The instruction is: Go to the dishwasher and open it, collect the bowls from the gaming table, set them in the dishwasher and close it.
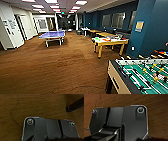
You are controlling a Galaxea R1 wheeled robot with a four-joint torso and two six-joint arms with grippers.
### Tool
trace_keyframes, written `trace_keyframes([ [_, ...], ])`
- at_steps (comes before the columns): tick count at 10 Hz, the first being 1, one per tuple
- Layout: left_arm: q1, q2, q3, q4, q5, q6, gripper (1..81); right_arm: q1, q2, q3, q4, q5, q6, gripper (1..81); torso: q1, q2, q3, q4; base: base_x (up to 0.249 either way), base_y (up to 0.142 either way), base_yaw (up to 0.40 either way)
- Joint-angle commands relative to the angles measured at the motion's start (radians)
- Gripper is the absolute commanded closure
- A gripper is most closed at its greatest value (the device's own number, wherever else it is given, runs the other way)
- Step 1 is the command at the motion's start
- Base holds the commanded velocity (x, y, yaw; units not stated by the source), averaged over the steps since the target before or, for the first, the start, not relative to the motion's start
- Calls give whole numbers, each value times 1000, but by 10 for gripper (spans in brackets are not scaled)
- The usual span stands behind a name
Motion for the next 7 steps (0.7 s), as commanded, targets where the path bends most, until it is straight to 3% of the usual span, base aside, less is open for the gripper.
trace_keyframes([
  [1,-33,-5,6,1,56,0,10,30,-9,-4,-6,-64,-2,10,0,0,0,0,190,124,0],
  [7,-32,-3,6,1,56,0,10,27,-11,-4,-6,-64,0,10,-2,-2,0,0,191,124,0],
])
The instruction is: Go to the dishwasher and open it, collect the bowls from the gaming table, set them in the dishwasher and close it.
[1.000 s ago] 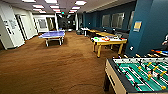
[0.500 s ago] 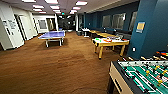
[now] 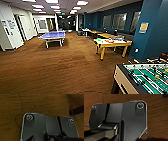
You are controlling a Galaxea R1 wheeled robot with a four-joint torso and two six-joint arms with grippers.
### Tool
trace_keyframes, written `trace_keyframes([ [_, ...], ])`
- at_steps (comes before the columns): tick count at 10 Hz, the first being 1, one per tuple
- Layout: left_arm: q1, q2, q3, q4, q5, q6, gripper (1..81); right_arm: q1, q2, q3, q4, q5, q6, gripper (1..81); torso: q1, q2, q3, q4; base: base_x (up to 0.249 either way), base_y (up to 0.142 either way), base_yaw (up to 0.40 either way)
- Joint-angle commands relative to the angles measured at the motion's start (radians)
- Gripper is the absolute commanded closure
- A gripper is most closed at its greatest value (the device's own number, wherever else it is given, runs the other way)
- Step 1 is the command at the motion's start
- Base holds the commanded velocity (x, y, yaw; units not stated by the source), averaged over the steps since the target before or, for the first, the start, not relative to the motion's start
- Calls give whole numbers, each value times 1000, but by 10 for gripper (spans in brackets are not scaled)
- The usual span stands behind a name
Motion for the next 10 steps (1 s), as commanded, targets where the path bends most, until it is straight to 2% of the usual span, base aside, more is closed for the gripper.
trace_keyframes([
  [1,-54,-10,2,1,45,0,10,51,-6,-2,-1,-52,0,10,0,0,0,0,190,124,0],
  [5,-54,-10,2,1,45,0,10,52,-6,-2,-1,-52,0,10,0,0,0,0,191,106,0],
  [10,-54,-10,2,1,45,0,10,52,-8,-2,-1,-52,-1,10,0,0,0,0,191,0,0],
])
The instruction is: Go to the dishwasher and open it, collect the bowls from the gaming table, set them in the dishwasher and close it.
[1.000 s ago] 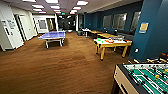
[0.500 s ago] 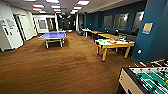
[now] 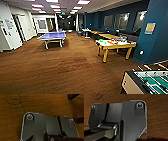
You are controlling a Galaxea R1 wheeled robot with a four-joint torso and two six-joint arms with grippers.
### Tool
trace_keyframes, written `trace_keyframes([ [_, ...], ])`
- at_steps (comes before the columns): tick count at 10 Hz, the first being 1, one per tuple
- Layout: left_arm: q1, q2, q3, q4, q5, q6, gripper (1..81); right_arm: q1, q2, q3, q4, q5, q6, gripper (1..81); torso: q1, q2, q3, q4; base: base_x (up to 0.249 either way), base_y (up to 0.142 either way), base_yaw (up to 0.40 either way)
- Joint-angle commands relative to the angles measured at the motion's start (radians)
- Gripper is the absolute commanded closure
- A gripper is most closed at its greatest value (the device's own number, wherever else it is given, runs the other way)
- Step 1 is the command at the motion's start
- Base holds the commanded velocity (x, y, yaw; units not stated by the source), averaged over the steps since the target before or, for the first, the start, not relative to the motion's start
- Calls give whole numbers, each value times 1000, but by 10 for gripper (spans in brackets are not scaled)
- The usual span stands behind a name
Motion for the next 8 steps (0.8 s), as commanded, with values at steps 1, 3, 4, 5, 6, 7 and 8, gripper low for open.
trace_keyframes([
  [1,-56,-10,3,2,45,0,10,55,-5,-3,-1,-52,-1,10,0,0,0,0,193,0,0],
  [3,-56,-10,3,2,45,0,10,53,-5,-3,-1,-52,-1,10,0,0,0,0,199,0,0],
  [4,-56,-8,3,1,45,0,10,53,-5,-3,-1,-52,-1,10,0,0,0,0,204,76,0],
  [5,-56,-8,3,2,45,0,10,53,-5,-3,-1,-52,-1,10,0,0,0,0,206,86,0],
  [6,-56,-8,3,1,45,0,10,53,-5,-3,-1,-52,-1,10,0,0,0,0,206,88,0],
  [7,-56,-8,3,2,45,0,10,53,-5,-3,-1,-51,-1,10,0,0,0,0,206,88,0],
  [8,-56,-8,3,1,45,0,10,53,-5,-3,-1,-51,-1,10,0,0,0,0,206,88,0],
])
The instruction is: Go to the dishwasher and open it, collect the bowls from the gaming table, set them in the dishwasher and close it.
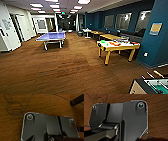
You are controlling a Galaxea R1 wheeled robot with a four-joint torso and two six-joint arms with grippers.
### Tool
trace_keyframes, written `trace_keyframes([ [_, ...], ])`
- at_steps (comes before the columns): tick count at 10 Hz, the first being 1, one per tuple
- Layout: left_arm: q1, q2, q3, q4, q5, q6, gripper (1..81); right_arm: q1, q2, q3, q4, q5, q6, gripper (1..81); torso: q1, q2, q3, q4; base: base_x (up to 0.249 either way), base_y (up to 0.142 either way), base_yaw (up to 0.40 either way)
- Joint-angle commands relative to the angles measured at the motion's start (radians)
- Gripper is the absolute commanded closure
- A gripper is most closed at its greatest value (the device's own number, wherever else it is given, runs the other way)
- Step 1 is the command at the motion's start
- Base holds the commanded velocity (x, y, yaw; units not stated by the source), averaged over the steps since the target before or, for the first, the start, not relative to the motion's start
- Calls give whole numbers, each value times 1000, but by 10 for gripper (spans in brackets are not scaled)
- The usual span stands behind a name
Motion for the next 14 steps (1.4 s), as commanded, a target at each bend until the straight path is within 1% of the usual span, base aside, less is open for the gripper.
trace_keyframes([
  [1,-57,-6,2,1,44,0,10,53,-10,-3,-1,-52,-1,10,0,0,0,0,207,88,0],
  [7,-57,-3,2,2,44,0,10,53,-10,-3,-1,-50,-1,10,0,0,0,0,213,69,0],
  [14,-57,-3,2,2,44,0,10,53,-13,-3,-1,-50,-1,10,0,0,0,0,230,0,0],
])
